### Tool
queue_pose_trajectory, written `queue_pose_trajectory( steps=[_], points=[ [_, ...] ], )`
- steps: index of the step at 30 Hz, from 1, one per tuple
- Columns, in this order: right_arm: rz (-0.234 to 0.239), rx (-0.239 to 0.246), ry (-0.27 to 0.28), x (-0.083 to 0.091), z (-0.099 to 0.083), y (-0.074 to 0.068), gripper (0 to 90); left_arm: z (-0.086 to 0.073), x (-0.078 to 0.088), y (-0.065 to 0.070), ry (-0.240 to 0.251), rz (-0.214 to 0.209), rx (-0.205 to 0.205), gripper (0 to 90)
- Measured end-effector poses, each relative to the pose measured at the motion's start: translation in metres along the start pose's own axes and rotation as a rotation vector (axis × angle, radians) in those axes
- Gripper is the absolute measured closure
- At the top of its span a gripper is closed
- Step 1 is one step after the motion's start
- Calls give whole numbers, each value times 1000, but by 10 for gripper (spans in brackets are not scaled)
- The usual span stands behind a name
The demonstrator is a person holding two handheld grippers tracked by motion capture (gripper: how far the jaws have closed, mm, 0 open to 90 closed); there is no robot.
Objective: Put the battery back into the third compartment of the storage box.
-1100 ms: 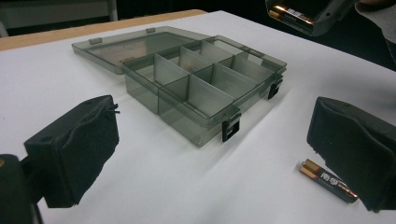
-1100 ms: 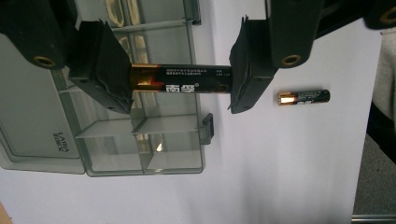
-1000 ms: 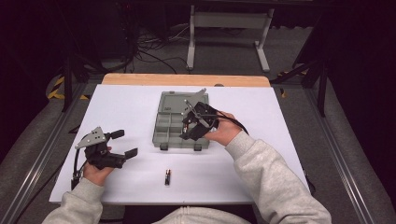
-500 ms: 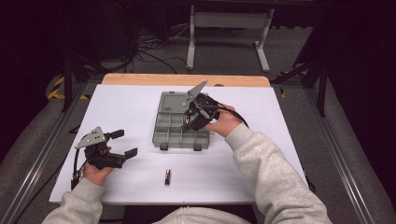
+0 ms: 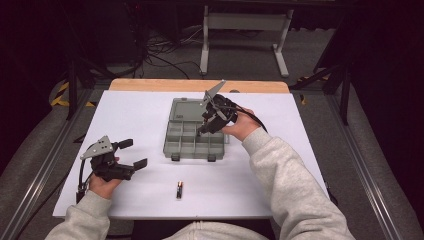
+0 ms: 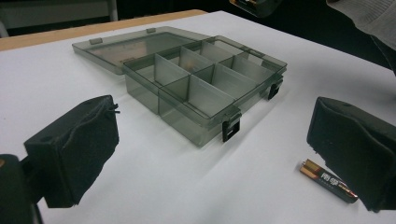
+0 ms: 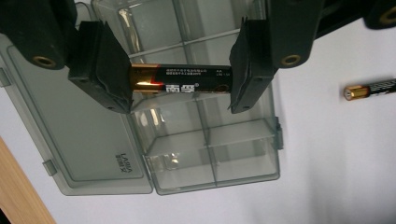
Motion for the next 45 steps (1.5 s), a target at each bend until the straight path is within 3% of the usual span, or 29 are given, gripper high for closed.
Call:
queue_pose_trajectory(
  steps=[18,45],
  points=[
    [-34,-14,-17,-17,-8,28,411,0,0,-1,-1,2,-1,26],
    [2,-7,-88,-52,-20,33,411,0,0,-1,2,0,1,26]
  ],
)
Point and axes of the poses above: each handheld gripper's, and its own axes: x roughly backward along the jaws, z roughly out of its top, y roughly to its right, the point moved 6 cm from there along -x, roughly forward along the jaws, and after that the axes turned 5 degrees about -x, right-handed, at the moved point
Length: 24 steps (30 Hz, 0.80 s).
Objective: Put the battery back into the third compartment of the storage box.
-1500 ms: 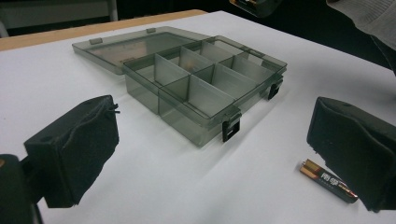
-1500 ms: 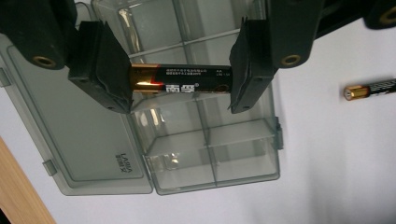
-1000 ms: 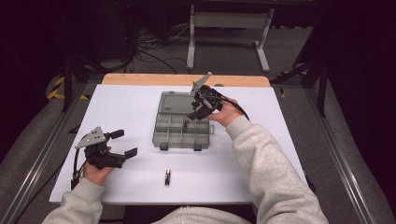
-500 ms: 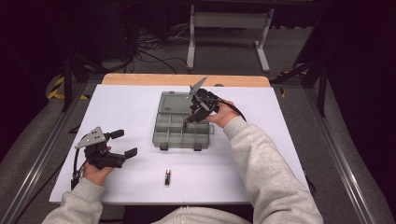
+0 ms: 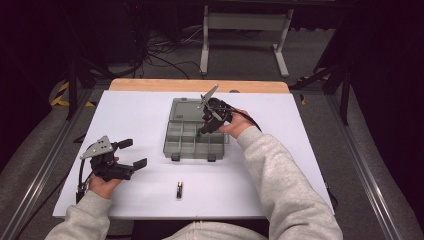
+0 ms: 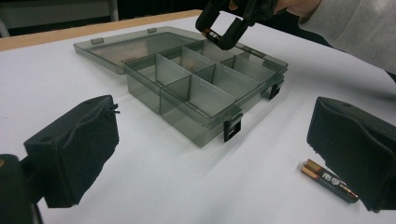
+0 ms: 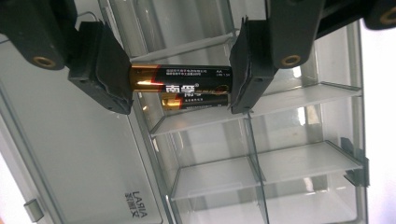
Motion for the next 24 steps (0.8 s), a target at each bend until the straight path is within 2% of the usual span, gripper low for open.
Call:
queue_pose_trajectory(
  steps=[24],
  points=[
    [5,-17,-28,-12,-5,1,411,0,0,0,-1,0,1,26]
  ],
)
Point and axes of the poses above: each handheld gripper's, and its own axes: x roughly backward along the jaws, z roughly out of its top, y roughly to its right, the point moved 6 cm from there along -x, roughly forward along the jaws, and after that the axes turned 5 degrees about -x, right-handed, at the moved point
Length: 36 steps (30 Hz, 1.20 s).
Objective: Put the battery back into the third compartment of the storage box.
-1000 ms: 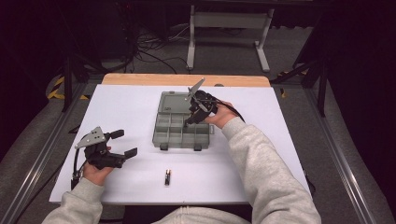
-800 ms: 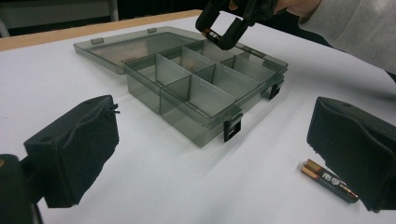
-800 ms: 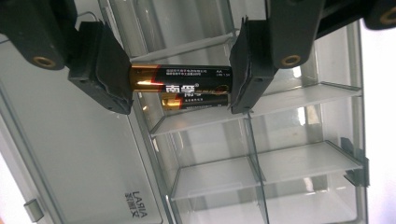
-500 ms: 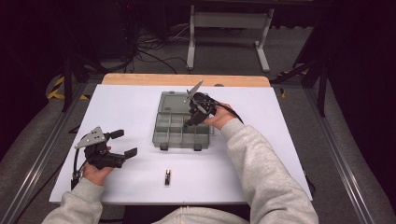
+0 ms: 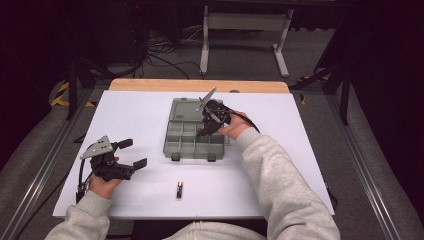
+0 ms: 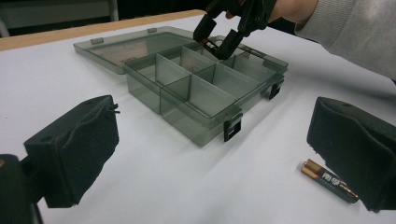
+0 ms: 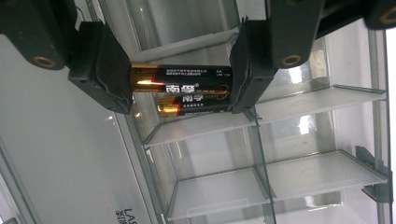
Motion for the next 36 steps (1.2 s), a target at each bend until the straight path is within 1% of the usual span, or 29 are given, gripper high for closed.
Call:
queue_pose_trajectory(
  steps=[14,16,18,23,24,29,31,36],
  points=[
    [4,0,-1,0,0,0,404,0,0,0,-1,-1,-2,26],
    [7,3,6,0,0,0,394,0,0,0,-1,-1,-2,26],
    [16,-4,16,1,0,0,364,0,0,0,-1,-1,-2,26],
    [13,2,21,4,1,0,363,0,0,0,-2,-1,0,26],
    [7,-1,31,7,2,-1,363,0,0,0,-2,-1,1,26],
    [9,0,50,12,4,-2,354,0,0,0,-2,-1,1,25],
    [9,2,58,15,6,-4,331,0,0,0,-2,0,1,25],
    [12,12,85,23,12,-14,230,0,-1,0,-2,-1,1,25]
  ],
)
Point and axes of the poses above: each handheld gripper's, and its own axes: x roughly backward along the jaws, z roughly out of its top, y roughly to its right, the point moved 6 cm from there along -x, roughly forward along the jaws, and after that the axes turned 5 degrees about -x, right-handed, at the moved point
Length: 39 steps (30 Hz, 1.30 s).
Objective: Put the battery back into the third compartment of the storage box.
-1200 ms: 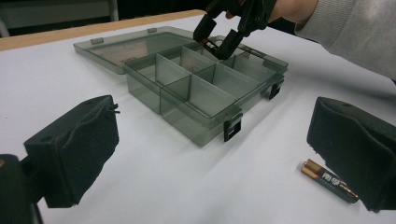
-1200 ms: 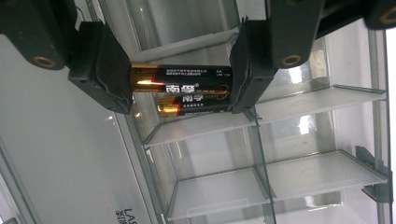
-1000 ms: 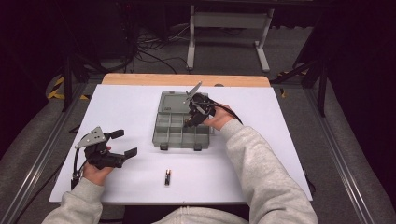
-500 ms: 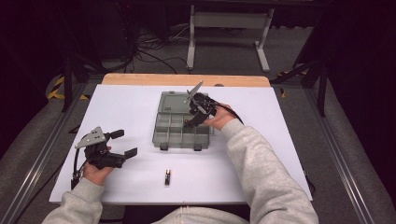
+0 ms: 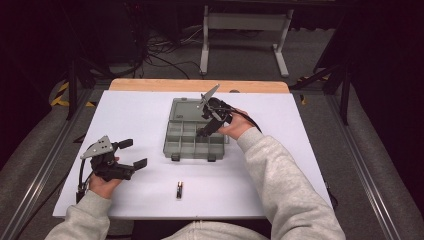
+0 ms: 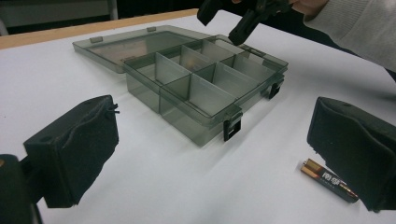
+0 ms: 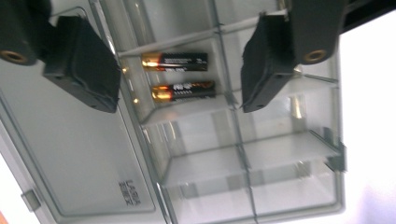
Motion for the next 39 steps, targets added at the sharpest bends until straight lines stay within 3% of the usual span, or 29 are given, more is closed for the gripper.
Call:
queue_pose_trajectory(
  steps=[5,18,24,39],
  points=[
    [5,-4,17,6,6,-12,154,0,0,0,2,1,-3,25],
    [74,19,51,20,9,-55,1,0,0,0,2,2,-3,23],
    [114,28,60,23,8,-70,0,0,0,0,2,2,-3,23],
    [152,61,55,19,2,-101,0,1,1,0,4,2,-1,22]
  ],
)
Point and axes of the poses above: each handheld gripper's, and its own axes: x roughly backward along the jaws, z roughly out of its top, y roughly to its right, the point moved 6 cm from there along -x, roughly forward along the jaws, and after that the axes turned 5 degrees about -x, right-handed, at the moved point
